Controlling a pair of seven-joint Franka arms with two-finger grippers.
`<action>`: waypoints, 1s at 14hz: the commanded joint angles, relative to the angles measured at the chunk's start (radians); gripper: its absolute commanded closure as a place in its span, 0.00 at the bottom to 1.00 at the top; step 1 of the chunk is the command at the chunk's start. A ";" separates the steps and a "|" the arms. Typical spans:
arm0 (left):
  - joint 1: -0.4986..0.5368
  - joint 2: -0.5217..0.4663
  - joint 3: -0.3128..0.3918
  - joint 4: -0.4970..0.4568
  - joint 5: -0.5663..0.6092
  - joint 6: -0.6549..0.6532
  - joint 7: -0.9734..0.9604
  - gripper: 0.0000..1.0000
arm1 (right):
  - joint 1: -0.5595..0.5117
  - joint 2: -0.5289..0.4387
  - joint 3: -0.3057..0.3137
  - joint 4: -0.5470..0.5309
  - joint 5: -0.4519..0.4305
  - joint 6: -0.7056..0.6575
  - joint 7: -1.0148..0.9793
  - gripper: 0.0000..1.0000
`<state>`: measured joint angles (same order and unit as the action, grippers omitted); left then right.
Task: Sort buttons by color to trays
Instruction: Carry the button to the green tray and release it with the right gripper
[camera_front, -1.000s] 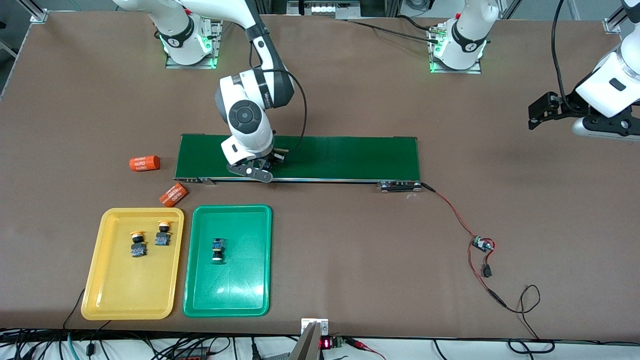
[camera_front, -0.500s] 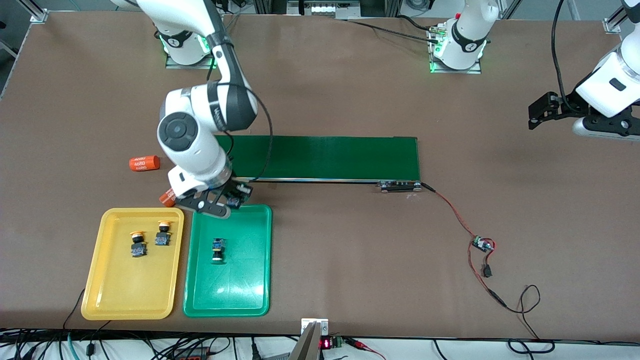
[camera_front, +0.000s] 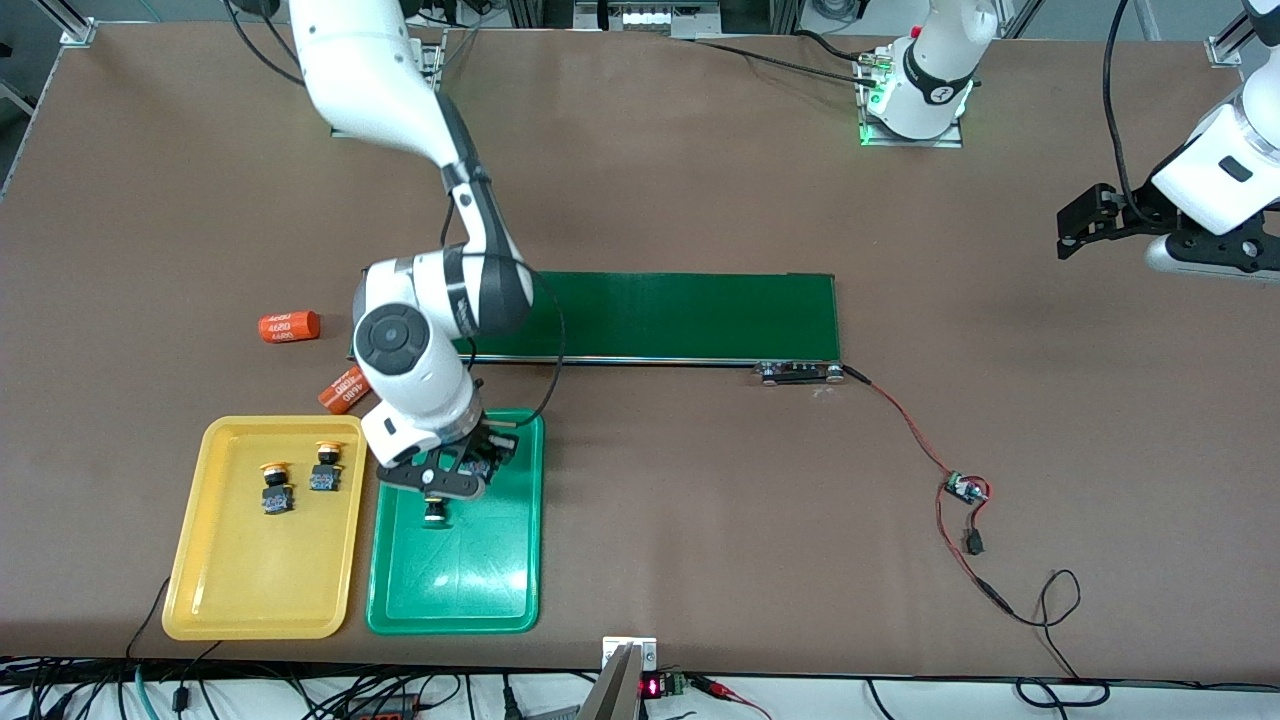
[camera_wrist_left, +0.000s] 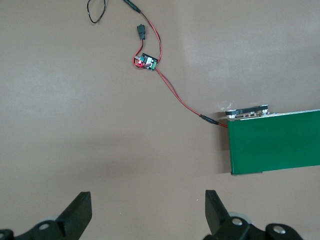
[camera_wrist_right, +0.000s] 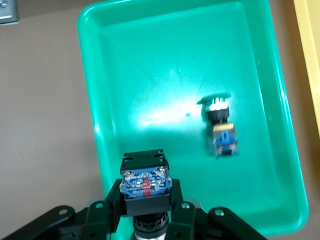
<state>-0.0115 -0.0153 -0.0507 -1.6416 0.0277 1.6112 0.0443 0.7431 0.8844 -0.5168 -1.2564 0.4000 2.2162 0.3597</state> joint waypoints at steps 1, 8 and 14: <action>-0.002 0.000 0.000 0.014 0.015 -0.008 -0.003 0.00 | -0.074 0.063 0.035 0.089 0.003 0.023 -0.059 1.00; -0.002 0.000 0.000 0.013 0.015 -0.008 -0.003 0.00 | -0.088 0.145 0.101 0.084 0.005 0.172 -0.053 0.76; -0.002 0.000 0.000 0.013 0.015 -0.008 -0.003 0.00 | -0.087 0.062 0.072 0.087 -0.007 -0.007 -0.056 0.00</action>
<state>-0.0115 -0.0153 -0.0507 -1.6416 0.0277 1.6112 0.0443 0.6656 1.0025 -0.4377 -1.1731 0.4001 2.2922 0.3084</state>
